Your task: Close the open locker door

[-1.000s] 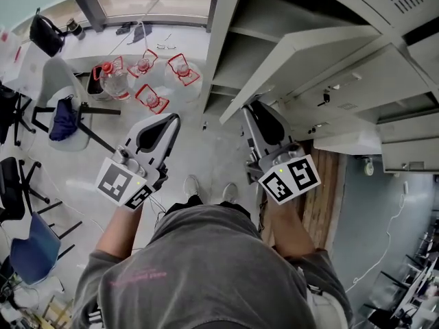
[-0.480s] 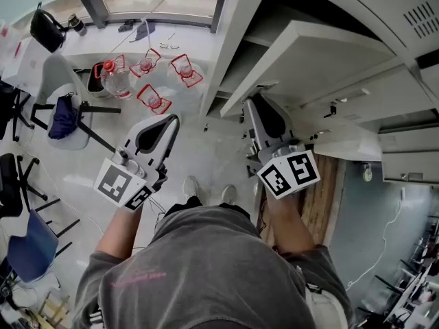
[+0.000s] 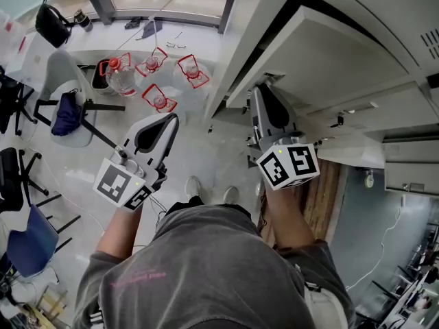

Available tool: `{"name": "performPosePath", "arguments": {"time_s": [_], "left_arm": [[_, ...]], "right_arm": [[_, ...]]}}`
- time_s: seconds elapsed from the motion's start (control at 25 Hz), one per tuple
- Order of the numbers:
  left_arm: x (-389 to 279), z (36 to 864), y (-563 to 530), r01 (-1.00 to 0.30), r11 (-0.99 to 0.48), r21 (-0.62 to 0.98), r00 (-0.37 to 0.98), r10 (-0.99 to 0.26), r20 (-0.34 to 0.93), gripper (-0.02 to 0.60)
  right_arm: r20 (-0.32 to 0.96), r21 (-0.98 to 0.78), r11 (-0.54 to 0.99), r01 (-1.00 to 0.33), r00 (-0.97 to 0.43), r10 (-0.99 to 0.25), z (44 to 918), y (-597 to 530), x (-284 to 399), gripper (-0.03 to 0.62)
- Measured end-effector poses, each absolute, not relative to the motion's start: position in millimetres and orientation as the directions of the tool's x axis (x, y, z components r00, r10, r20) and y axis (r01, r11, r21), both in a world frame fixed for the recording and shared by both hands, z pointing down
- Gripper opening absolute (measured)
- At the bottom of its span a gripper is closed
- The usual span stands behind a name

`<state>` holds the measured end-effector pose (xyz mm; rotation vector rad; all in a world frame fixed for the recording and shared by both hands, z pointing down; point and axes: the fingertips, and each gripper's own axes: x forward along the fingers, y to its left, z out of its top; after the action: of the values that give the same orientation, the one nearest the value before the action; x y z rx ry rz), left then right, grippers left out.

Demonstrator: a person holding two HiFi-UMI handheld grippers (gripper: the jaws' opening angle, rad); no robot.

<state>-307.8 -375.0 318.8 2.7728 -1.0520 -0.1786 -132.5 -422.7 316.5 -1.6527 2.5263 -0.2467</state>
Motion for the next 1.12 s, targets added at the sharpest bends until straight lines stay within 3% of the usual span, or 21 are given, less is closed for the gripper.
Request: {"name": "performPosePath", "arguments": {"time_s": [1.12], "left_arm": [[-304, 317, -391, -0.675, -0.71, 0.2, 0.72, -0.693, -0.033, 0.015]], "right_arm": [[-0.016, -0.167, 0.391, -0.905, -0.394, -0.919, 312, -468, -132, 0.046]]}}
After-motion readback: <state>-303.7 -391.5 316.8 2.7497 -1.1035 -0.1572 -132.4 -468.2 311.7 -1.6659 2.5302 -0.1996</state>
